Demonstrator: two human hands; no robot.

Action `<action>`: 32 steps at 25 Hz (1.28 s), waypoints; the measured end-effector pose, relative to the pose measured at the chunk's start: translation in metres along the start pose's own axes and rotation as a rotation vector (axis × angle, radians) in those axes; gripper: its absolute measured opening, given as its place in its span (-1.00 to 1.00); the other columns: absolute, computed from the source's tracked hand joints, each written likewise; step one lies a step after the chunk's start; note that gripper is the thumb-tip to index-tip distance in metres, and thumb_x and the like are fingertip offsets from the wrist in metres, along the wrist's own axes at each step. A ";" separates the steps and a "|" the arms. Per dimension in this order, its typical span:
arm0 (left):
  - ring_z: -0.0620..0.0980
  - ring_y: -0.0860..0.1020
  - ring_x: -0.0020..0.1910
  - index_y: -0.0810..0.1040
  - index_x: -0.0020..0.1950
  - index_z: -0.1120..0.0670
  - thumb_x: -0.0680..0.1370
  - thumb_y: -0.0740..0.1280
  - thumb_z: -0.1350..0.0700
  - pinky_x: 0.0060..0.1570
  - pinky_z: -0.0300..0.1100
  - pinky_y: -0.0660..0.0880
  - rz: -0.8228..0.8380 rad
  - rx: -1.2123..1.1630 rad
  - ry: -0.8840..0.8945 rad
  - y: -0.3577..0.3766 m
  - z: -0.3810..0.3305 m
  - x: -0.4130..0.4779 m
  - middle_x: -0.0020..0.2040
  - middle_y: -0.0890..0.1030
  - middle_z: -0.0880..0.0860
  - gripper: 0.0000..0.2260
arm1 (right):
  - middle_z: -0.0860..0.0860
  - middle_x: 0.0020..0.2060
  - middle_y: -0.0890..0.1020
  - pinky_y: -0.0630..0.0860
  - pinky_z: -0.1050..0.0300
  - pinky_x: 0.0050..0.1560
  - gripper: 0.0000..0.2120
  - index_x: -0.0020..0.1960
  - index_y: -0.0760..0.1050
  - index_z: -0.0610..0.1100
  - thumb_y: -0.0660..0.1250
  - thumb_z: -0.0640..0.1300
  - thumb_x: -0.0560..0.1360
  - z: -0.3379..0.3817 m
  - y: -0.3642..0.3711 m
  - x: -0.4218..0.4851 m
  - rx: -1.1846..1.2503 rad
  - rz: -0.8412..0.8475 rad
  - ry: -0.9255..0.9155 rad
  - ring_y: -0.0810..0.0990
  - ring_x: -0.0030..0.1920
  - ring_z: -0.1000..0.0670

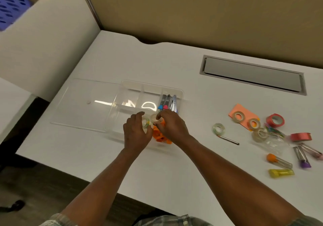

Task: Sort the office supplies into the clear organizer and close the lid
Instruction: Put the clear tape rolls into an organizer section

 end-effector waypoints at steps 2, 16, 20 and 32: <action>0.13 0.54 0.06 0.46 0.33 0.14 0.42 0.46 0.01 0.04 0.04 0.45 0.014 0.085 -0.007 0.001 0.017 -0.003 0.12 0.59 0.13 -0.48 | 0.02 0.14 0.62 0.45 0.11 0.07 -0.75 0.14 0.55 -0.04 0.41 0.04 0.51 0.011 0.014 0.006 -0.043 0.013 -0.034 0.54 0.16 -0.02; 0.08 0.51 0.10 0.45 0.34 0.06 0.45 0.42 -0.03 0.02 -0.03 0.39 0.033 0.085 0.076 0.007 0.003 0.004 0.18 0.55 0.07 -0.52 | 0.03 0.23 0.54 0.51 0.03 0.13 -0.68 0.28 0.52 -0.02 0.32 0.00 0.55 0.004 0.007 0.002 -0.053 -0.030 0.010 0.53 0.22 -0.03; 0.09 0.50 0.11 0.48 0.31 0.08 0.48 0.32 -0.07 0.04 -0.02 0.38 0.045 0.035 0.140 0.020 -0.040 0.005 0.18 0.55 0.08 -0.56 | 0.00 0.18 0.55 0.55 -0.01 0.09 -0.70 0.26 0.52 -0.04 0.30 0.02 0.56 -0.021 -0.020 -0.020 -0.047 -0.082 0.041 0.54 0.17 -0.03; 0.08 0.51 0.12 0.56 0.20 0.06 0.47 0.37 -0.07 0.03 -0.04 0.42 0.315 0.101 0.465 0.134 -0.208 -0.042 0.18 0.56 0.06 -0.64 | -0.03 0.19 0.55 0.53 -0.02 0.08 -0.74 0.20 0.54 -0.06 0.33 -0.04 0.54 -0.190 -0.127 -0.113 -0.172 -0.207 0.376 0.52 0.20 -0.12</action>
Point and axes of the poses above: each hand's wrist, its own x-axis towards the middle knuckle, its own y-axis out of the palm, z = x × y, the point moved 9 cm from there along x, towards the middle knuckle
